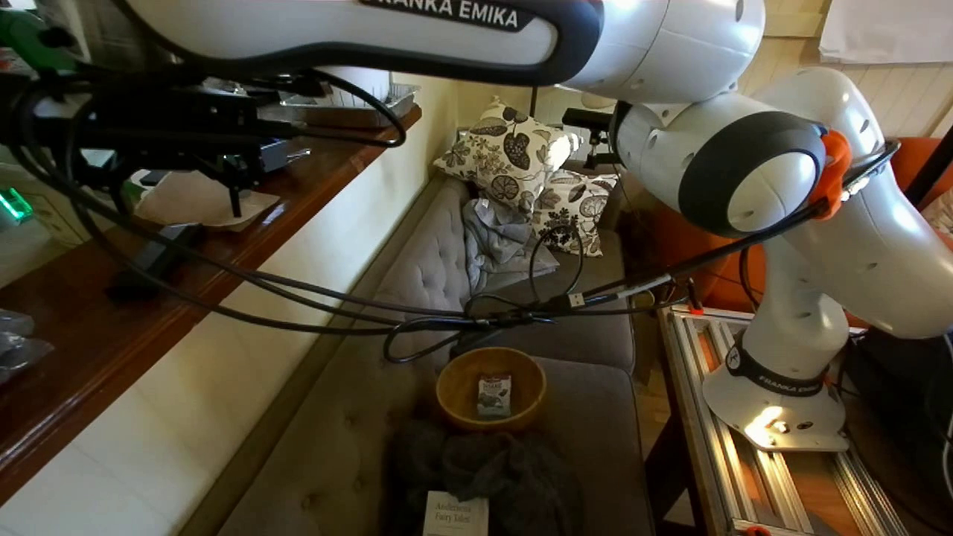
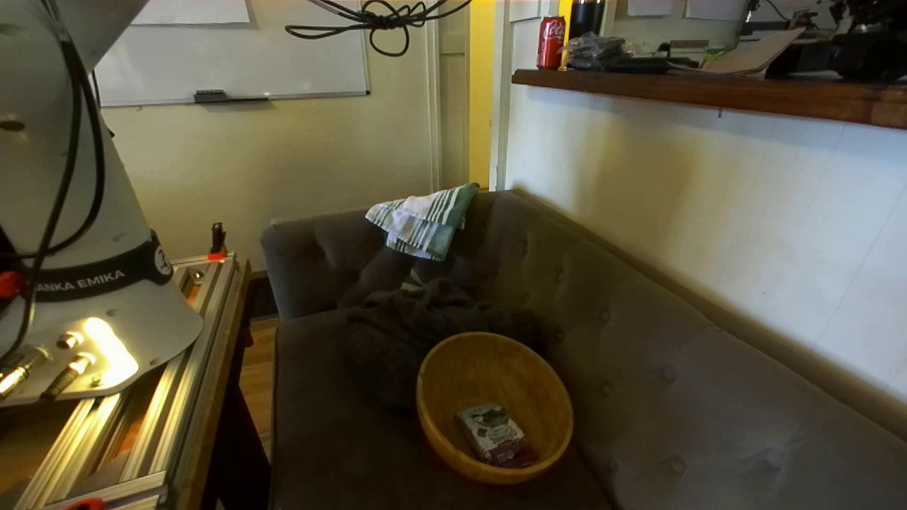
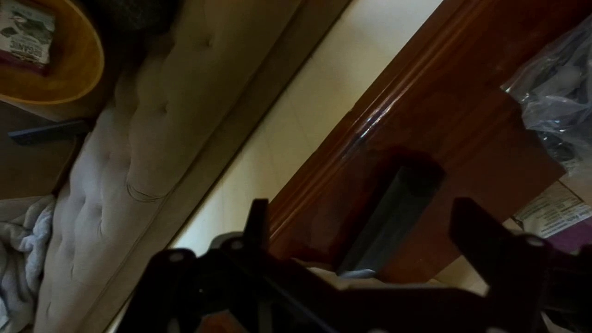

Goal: Remove the black remote from the top counter and put it in the wooden bowl

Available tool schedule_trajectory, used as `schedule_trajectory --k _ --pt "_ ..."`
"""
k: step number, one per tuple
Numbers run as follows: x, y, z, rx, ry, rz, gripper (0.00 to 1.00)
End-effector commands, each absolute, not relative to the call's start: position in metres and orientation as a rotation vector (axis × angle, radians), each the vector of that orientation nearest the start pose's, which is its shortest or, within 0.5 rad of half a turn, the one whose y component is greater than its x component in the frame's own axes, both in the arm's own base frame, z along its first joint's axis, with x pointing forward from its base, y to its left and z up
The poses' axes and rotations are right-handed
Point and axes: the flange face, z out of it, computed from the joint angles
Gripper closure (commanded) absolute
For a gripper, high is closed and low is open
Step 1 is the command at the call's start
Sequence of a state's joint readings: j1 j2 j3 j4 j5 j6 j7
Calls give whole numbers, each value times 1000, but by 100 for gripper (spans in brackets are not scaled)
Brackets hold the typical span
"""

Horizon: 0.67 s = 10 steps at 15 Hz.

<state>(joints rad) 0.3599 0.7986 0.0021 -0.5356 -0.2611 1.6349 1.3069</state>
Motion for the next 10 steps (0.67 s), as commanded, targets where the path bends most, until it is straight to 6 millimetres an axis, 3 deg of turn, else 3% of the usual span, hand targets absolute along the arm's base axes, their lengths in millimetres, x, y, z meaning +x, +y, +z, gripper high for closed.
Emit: schedule_trajectory --k 1,5,10 --pt "722 249 583 -2612 1453 -654 0" --pt "741 259 556 -2535 1480 -793 0" --pt "762 239 532 -2507 1519 -938 0"
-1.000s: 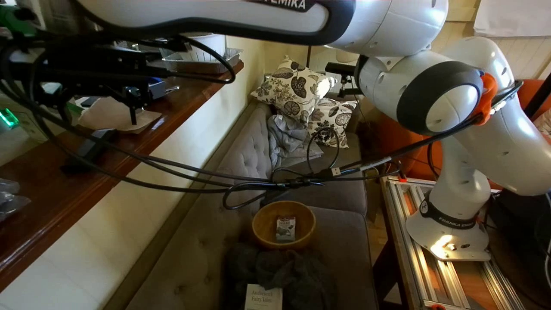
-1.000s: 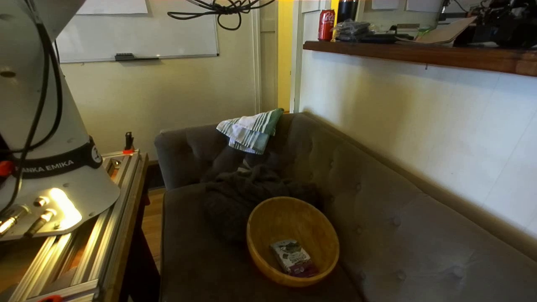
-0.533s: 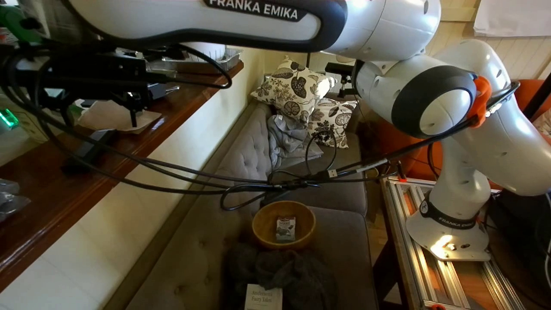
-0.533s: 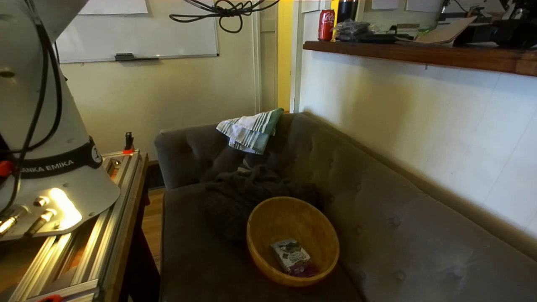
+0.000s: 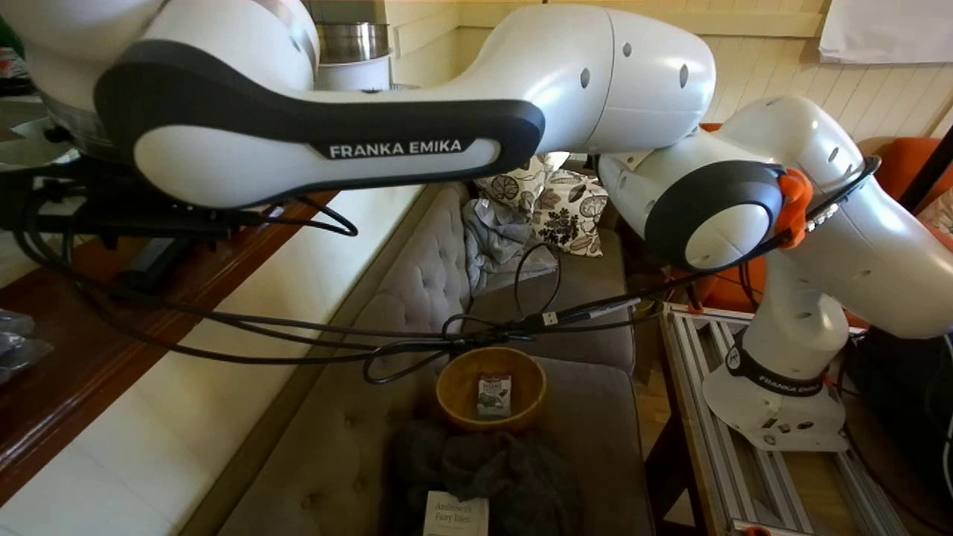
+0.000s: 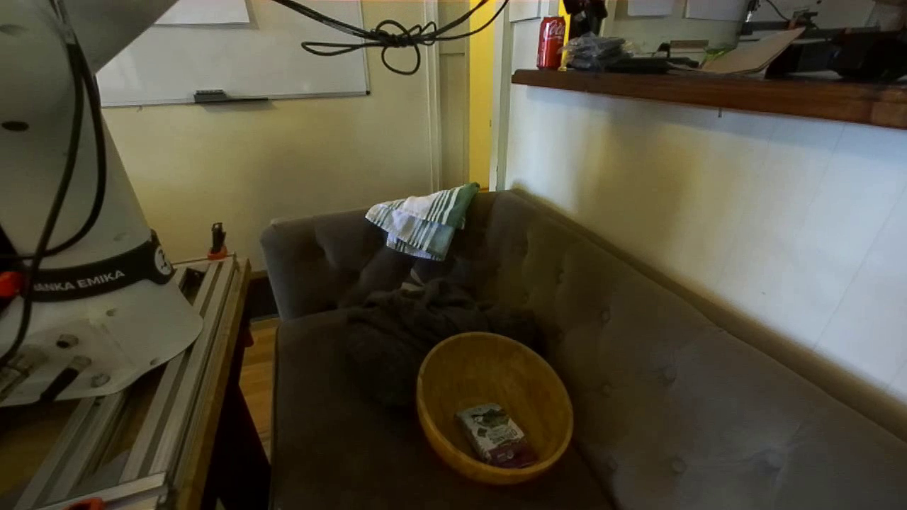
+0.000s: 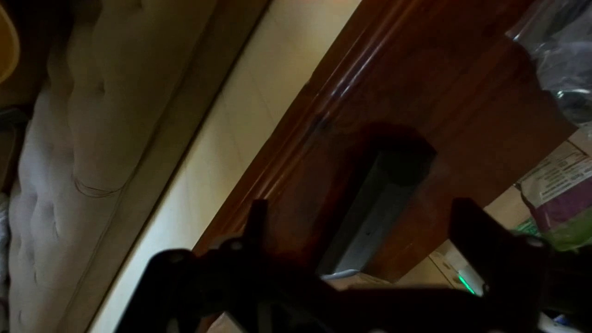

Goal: Remove the black remote from the top counter and put it in the wooden bowl

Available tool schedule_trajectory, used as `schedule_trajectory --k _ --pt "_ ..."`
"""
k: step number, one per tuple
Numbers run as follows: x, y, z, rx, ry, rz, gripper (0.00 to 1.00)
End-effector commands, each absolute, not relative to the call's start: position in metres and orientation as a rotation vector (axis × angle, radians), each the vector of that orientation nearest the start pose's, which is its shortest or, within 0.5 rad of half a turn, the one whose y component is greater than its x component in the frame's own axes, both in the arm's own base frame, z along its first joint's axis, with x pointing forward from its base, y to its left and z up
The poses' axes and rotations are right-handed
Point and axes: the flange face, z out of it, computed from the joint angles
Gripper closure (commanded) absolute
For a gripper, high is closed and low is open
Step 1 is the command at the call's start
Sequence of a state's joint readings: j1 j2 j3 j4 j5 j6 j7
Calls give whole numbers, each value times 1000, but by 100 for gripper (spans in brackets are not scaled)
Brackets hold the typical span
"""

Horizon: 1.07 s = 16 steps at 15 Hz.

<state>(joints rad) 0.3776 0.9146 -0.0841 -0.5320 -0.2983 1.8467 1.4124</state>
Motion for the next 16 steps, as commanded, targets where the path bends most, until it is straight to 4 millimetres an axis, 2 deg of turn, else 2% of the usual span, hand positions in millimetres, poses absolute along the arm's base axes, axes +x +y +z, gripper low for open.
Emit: schedule_trajectory --k 1,4,8,9,11,13,16 --pt "763 237 534 -2506 1517 -969 0" --pt "764 243 534 -2541 1454 -1078 0" --pt "759 265 530 -2695 1277 -1230 0" --pt "759 268 527 -2710 1274 -1267 0" --pt "758 265 525 -2705 1309 -1190 0" --pt "757 269 522 -2719 1300 -1212 0" --pt "757 283 504 -2748 1293 -1339 0"
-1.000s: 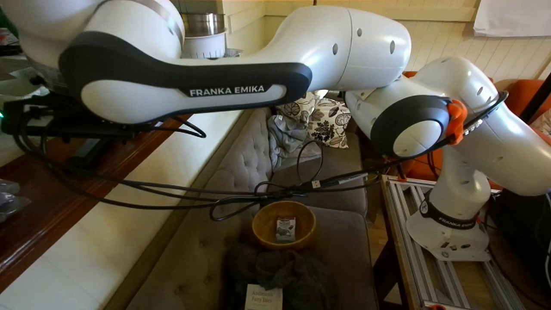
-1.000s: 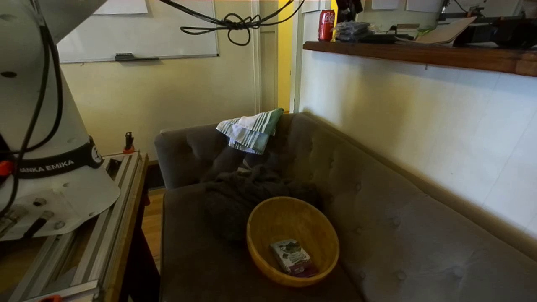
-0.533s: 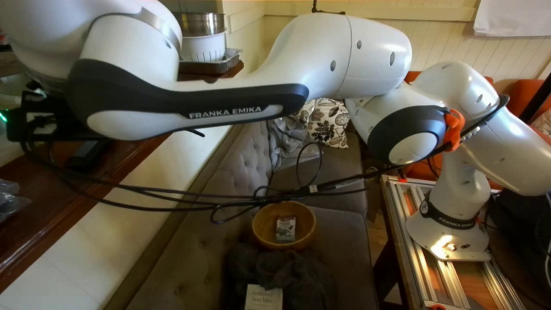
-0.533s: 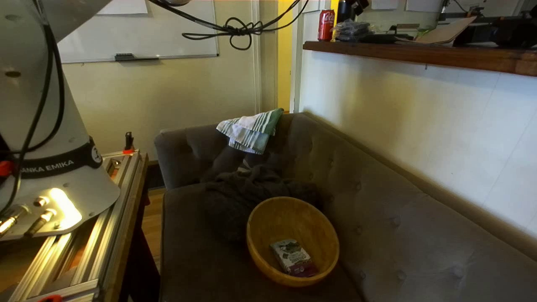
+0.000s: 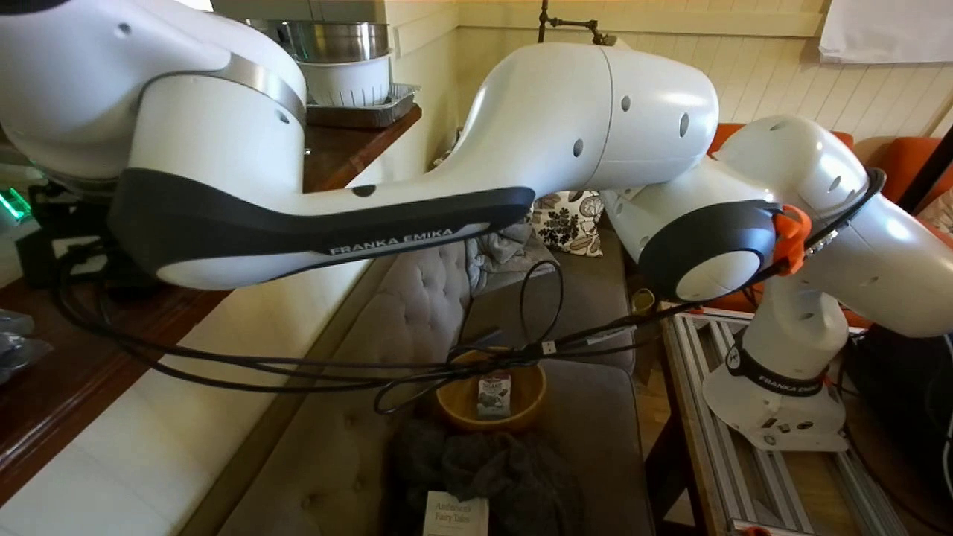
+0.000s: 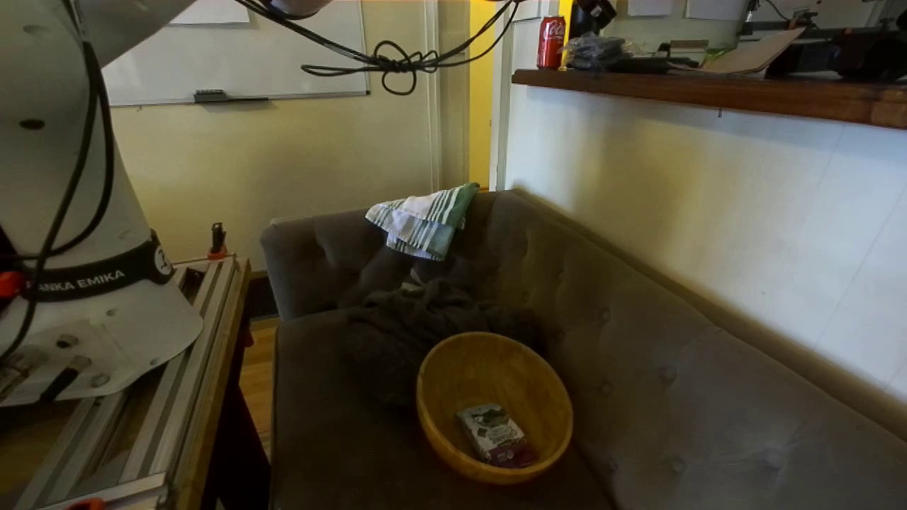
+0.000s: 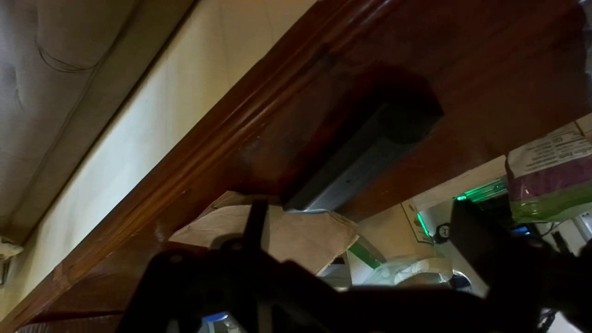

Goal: Remove the black remote from the top counter and put it in the wooden bowl

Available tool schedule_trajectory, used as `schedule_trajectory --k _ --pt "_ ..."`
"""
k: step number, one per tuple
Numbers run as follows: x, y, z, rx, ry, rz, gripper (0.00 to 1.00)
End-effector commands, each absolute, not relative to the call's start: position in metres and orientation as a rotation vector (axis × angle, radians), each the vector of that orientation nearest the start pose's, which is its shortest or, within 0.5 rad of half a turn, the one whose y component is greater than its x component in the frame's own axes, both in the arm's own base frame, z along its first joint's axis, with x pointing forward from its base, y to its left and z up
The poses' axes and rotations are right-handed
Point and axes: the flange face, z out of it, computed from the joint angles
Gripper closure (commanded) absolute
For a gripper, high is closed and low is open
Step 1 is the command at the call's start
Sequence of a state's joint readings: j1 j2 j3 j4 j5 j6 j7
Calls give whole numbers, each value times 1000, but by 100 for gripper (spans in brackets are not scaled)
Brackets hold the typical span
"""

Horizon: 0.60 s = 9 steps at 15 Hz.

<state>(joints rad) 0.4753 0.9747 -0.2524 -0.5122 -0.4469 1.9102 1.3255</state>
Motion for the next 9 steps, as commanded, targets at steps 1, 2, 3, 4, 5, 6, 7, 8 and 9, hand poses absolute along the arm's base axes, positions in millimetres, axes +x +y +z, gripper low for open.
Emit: schedule_trajectory --k 1,2,3,4,5,6,7,8,9 --pt "756 291 496 -2766 1271 -1357 0" --pt "755 299 488 -2783 1249 -1393 0" --pt "754 307 481 -2790 1231 -1418 0" --pt "752 317 475 -2792 1209 -1445 0" --pt "750 326 472 -2782 1179 -1480 0" --pt "749 335 467 -2781 1149 -1517 0" --pt "747 343 462 -2772 1125 -1559 0" --pt "746 349 459 -2755 1113 -1593 0" --pt "746 353 454 -2735 1101 -1639 0"
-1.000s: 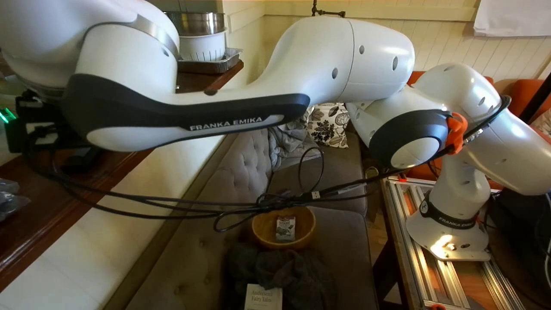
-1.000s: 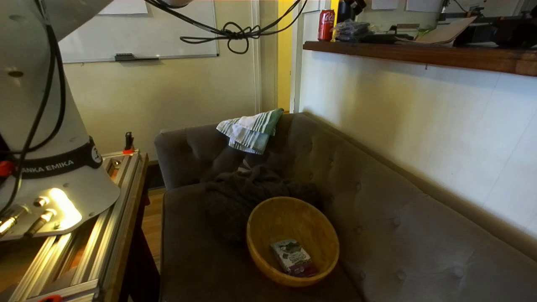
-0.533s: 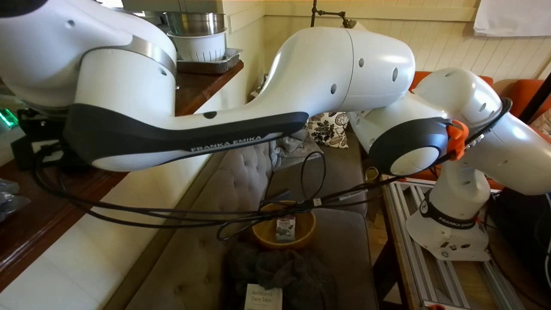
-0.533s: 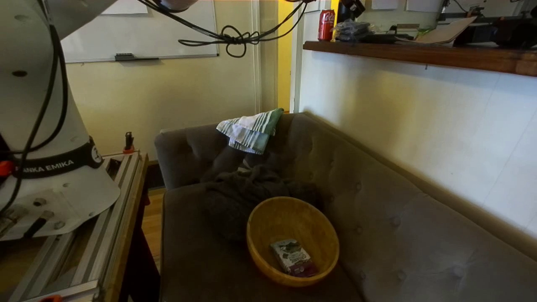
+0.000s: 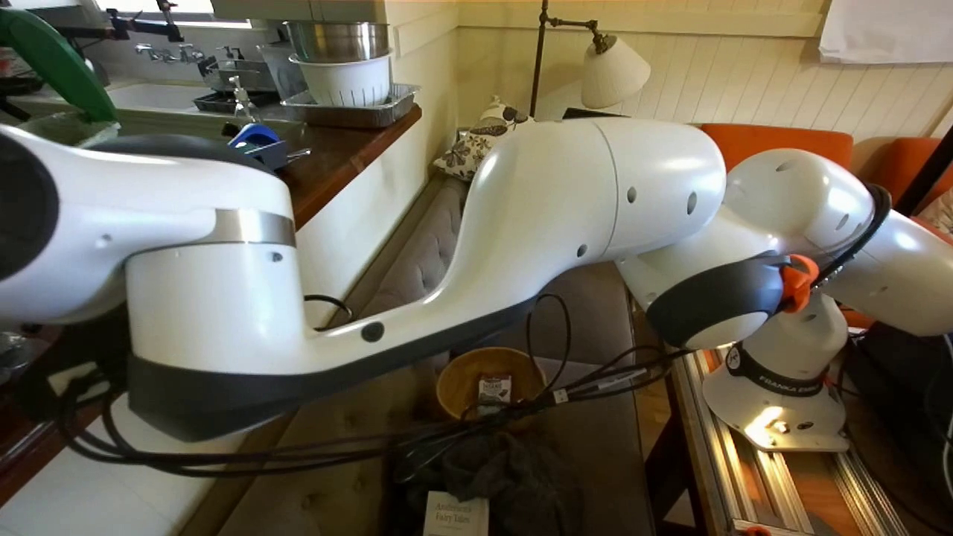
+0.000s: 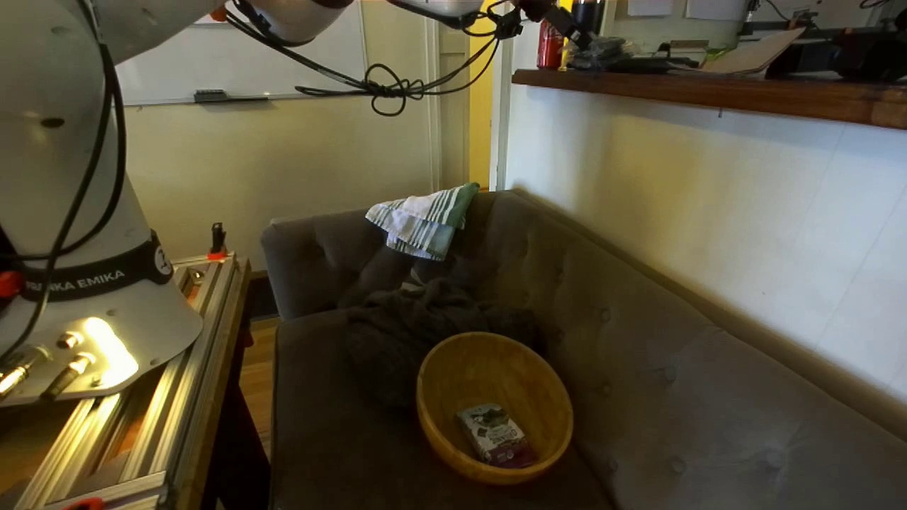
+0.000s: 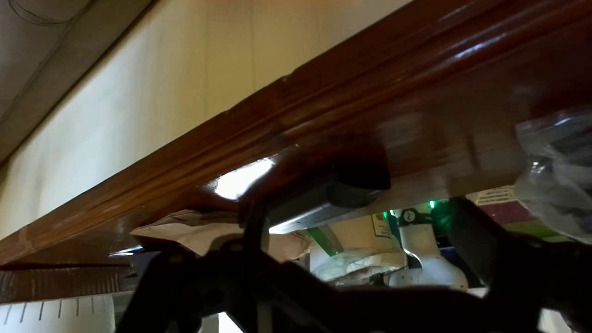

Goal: Remove the black remote from the top counter and put it in the wooden bowl

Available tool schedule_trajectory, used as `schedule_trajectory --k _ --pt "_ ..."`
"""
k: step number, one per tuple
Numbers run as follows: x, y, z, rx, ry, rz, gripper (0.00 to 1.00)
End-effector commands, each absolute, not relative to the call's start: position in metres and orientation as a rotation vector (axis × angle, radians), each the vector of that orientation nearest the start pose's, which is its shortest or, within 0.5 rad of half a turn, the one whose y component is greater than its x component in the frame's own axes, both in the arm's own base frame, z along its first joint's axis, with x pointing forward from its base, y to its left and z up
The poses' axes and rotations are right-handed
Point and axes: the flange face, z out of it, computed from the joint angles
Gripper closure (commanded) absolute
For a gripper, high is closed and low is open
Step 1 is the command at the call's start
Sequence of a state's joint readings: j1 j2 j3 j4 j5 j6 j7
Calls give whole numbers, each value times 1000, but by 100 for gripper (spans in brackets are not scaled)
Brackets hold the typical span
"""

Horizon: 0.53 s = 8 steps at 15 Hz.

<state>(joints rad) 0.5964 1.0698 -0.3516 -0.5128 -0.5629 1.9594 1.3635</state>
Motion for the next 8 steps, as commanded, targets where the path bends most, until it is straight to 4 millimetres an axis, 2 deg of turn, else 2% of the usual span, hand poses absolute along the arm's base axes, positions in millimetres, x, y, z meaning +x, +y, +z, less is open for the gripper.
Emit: schedule_trajectory --k 1,4,8 --pt "747 357 451 -2708 1092 -1690 0" --pt "749 363 445 -2647 1020 -1883 0" --pt "757 349 439 -2608 1024 -2054 0"
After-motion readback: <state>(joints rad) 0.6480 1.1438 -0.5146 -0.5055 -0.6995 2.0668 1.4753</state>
